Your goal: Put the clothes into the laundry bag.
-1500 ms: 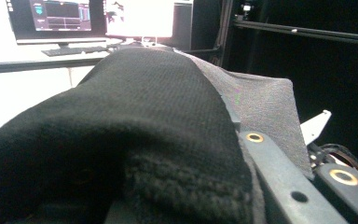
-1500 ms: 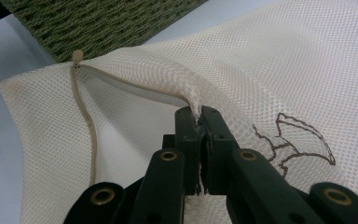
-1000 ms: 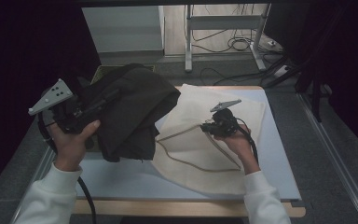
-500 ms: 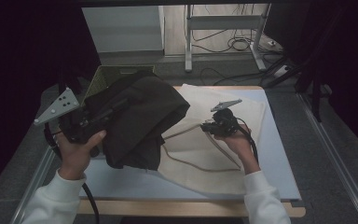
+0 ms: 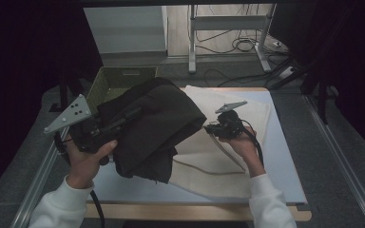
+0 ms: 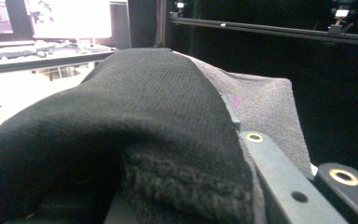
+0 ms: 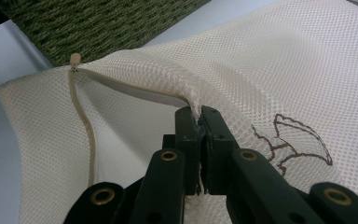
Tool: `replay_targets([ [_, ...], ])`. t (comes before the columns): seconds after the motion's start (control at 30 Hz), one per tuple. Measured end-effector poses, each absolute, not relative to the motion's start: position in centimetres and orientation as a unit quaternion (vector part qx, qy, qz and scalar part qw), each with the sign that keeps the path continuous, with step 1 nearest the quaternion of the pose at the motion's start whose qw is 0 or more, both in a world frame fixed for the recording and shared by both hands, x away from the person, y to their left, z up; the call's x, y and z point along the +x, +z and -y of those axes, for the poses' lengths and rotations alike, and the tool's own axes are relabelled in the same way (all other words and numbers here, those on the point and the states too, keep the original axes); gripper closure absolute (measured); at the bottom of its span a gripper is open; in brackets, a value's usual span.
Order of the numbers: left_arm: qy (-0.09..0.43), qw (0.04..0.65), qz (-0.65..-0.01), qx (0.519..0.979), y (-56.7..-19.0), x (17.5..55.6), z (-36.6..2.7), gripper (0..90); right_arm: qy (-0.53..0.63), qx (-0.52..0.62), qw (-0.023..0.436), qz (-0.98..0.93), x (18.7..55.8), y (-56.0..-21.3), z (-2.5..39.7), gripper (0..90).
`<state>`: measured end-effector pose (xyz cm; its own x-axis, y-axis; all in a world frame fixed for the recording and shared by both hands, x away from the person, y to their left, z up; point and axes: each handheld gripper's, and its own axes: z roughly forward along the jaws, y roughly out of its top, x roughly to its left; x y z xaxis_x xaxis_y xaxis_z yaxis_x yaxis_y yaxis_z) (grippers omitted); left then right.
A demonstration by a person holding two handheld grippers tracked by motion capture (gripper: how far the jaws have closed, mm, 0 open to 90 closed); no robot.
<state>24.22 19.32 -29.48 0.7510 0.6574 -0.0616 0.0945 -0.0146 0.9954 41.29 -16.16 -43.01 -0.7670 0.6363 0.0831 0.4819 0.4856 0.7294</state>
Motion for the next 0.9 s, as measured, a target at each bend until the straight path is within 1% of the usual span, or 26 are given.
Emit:
replay_targets([
  [0.9, 0.162, 0.660, -0.244, 0.691, -30.5, 24.0, -16.2, 80.1, 0.393, 0.327, 0.100, -0.853, 41.5, -43.1, 16.2, 86.3],
])
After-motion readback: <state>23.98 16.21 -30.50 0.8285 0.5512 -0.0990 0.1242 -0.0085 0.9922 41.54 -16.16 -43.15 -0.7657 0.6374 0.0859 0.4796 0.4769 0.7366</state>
